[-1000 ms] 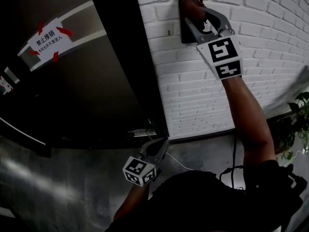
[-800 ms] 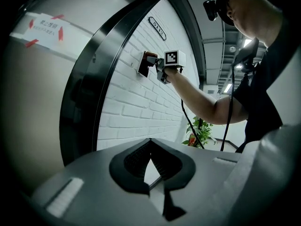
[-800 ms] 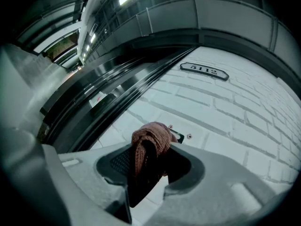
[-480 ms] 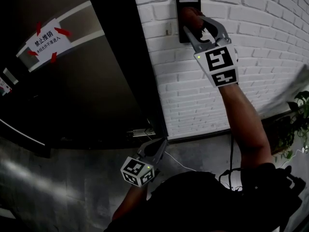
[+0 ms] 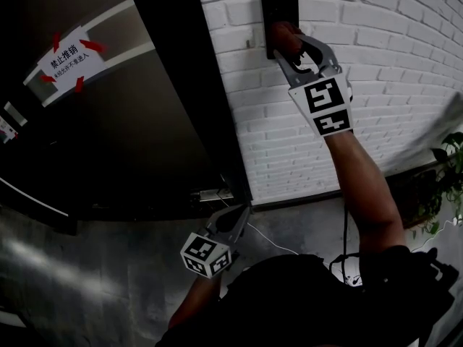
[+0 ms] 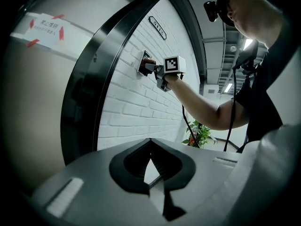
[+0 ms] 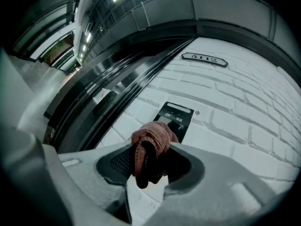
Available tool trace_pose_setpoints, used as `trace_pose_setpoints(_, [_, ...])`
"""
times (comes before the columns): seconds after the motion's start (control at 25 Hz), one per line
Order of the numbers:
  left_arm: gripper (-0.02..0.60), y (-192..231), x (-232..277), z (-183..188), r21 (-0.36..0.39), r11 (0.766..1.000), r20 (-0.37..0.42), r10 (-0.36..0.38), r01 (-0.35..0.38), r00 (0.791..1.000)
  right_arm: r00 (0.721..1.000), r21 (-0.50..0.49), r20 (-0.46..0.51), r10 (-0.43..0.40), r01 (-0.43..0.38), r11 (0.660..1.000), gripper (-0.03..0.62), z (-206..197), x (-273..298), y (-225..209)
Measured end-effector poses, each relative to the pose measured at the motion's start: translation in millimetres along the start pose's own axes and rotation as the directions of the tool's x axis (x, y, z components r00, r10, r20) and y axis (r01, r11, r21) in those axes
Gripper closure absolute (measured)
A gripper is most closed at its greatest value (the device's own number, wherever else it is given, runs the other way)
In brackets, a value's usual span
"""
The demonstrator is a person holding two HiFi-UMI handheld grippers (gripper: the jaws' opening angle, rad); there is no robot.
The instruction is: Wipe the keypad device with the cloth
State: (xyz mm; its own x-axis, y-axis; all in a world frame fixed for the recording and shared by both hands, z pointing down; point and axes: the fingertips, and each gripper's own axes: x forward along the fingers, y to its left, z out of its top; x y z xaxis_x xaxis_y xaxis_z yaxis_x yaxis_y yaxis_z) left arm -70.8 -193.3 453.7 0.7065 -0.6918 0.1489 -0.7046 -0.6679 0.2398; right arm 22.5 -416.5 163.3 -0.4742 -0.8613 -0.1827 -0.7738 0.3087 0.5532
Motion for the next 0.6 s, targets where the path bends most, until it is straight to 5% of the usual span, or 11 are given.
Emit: trace_pose_setpoints(0.6, [0.565,-3,-4,1,0.001,1.000,0.002,0.002,-0.002,1.000,0.996,0.046,-0.073,0.051,-0.048,0.998,0.450,-33,-7,23])
